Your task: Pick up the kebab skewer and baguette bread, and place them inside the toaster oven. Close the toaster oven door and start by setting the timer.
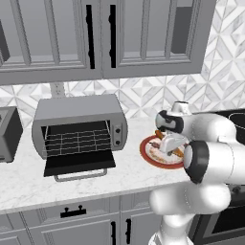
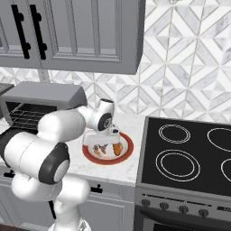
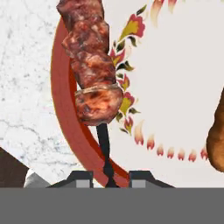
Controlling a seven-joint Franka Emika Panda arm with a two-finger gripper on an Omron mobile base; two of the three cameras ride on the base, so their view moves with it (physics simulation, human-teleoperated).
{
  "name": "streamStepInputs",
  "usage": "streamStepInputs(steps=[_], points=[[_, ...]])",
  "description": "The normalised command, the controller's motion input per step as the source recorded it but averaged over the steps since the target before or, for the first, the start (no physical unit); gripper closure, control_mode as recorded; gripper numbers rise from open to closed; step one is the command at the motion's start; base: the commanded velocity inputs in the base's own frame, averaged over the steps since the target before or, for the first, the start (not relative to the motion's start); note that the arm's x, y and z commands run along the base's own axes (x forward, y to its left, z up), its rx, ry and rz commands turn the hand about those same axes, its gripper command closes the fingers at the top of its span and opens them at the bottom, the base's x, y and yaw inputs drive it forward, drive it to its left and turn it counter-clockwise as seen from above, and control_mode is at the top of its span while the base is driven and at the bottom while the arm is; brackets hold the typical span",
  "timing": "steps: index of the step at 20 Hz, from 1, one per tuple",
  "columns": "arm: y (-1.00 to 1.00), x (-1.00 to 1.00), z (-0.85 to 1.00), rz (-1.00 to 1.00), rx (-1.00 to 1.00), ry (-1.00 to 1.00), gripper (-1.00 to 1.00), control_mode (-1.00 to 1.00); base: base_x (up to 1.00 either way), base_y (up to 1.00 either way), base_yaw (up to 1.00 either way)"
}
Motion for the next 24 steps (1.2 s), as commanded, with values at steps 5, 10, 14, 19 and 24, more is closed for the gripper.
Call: streamStepInputs(steps=[5,10,14,19,24], points=[[1.00,-0.39,0.97,-0.01,0.00,-0.06,1.00,-1.00,0.00,0.00,0.00],[1.00,-0.64,0.51,-0.12,0.01,-0.03,1.00,-1.00,0.00,0.00,0.00],[1.00,-0.32,0.50,-0.15,0.00,-0.07,1.00,-1.00,0.00,0.00,0.00],[1.00,0.06,0.32,-0.07,0.00,-0.07,1.00,-1.00,0.00,0.00,0.00],[1.00,0.20,0.05,-0.29,0.00,-0.06,1.00,-1.00,0.00,0.00,0.00]])
